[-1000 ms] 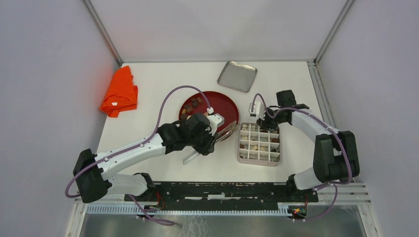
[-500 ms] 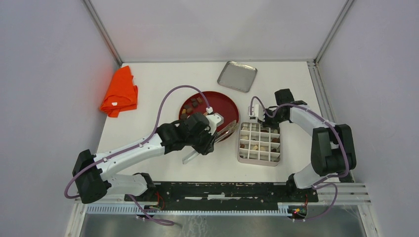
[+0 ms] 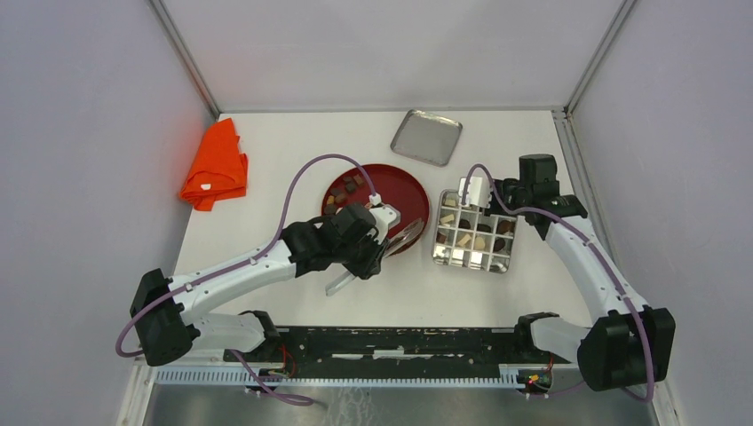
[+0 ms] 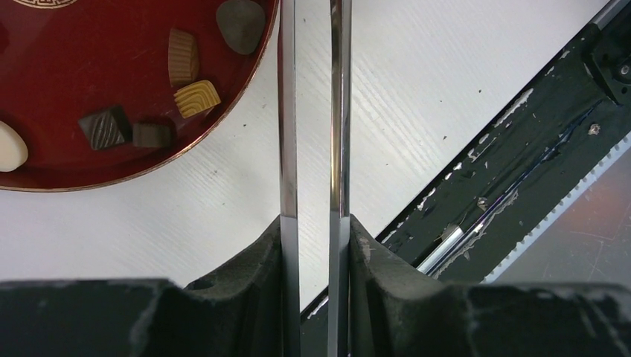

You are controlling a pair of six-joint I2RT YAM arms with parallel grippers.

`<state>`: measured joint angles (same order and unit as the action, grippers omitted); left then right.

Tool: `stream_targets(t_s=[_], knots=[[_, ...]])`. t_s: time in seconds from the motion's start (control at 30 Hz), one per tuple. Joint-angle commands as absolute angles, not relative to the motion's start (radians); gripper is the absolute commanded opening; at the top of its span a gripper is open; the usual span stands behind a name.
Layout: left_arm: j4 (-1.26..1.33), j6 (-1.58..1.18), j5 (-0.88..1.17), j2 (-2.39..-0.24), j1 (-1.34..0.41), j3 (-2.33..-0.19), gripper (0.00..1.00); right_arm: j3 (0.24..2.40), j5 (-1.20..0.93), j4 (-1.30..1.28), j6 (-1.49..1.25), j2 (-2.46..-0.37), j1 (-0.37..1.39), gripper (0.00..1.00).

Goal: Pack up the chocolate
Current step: Pick up the packing box from the center of the board.

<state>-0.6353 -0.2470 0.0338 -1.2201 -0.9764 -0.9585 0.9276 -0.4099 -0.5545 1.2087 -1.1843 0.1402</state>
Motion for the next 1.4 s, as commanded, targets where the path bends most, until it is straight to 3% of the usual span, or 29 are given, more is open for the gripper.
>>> stream_targets(t_s=[0.0, 0.63, 1.37], knots=[[-0.627, -0.195, 0.014, -1.191, -0.971, -1.0, 0.36, 0.919, -0.366, -0.502, 1.195, -1.141, 0.145, 0.0], [-0.656, -0.202, -0.039, -1.172, -0.967, -1.022, 0.36, 0.979, -0.459, -0.578, 1.259, -1.078, 0.16, 0.0], [-0.654, -0.188, -0.083, -1.208, -0.949, -1.103, 0.35, 1.128, -0.006, -0.423, 1.247, -1.046, 0.253, 0.0]])
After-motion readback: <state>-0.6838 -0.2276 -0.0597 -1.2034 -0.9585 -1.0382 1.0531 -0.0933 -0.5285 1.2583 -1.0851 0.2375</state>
